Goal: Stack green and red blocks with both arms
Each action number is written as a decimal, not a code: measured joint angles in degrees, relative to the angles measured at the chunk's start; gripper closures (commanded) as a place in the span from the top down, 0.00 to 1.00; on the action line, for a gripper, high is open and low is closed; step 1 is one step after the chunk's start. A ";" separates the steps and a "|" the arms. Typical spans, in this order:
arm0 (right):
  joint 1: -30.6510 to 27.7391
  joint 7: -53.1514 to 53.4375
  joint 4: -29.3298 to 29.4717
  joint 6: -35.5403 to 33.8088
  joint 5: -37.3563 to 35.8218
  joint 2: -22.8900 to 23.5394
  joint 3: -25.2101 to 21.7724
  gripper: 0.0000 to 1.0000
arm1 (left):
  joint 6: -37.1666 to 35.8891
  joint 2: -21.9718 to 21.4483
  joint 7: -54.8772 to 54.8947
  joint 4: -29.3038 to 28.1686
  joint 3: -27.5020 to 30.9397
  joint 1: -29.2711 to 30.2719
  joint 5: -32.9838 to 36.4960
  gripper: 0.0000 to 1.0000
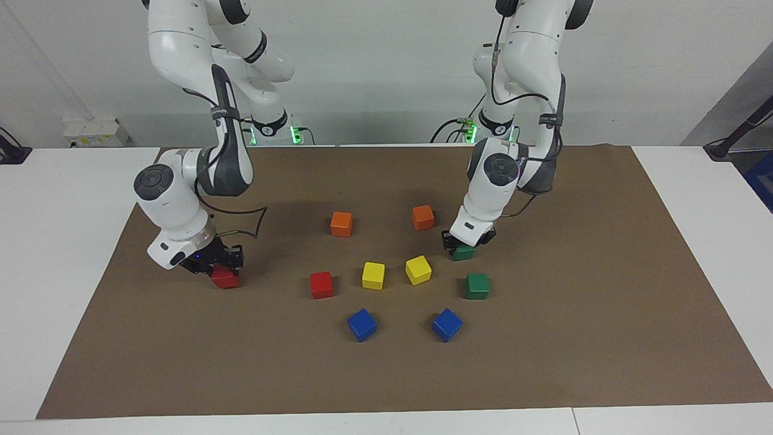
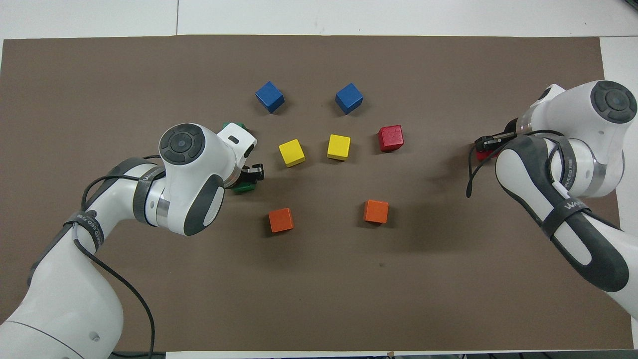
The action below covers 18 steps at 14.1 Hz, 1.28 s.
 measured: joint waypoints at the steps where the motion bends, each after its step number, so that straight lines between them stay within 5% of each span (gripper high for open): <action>1: 0.00 -0.01 -0.12 0.00 0.00 0.00 0.01 0.29 | -1.96 -0.96 -0.02 1.19 0.19 0.83 0.00 0.00; 2: 0.01 -0.01 -0.19 0.01 0.00 0.00 0.01 0.53 | -4.38 -2.51 0.07 2.32 0.30 2.30 0.00 0.00; 3: 0.01 -0.01 -0.22 0.02 0.00 0.00 0.01 0.89 | -6.89 -4.48 0.81 3.05 0.38 4.12 0.01 0.00; 4: 0.01 -0.02 -0.23 0.03 0.00 0.00 0.01 1.00 | -9.85 -6.90 3.12 3.41 0.47 6.39 0.01 0.00; 8: 0.01 -0.06 -0.23 0.06 0.00 -0.01 0.01 1.00 | -19.43 -14.39 16.84 2.92 0.79 15.43 0.01 0.00; 12: 0.23 -0.09 1.88 -2.57 -0.38 -0.72 0.04 1.00 | -19.72 -16.23 31.95 -0.41 0.96 24.78 0.02 0.00; 16: 5.24 6.92 18.14 -23.63 -4.58 -1.91 0.38 1.00 | -9.59 -16.42 42.03 -7.41 1.11 32.59 0.02 0.00; 18: 10.27 14.55 24.62 -28.06 -6.63 -0.73 0.68 1.00 | -3.54 -16.39 43.07 -11.96 1.07 33.95 0.02 0.00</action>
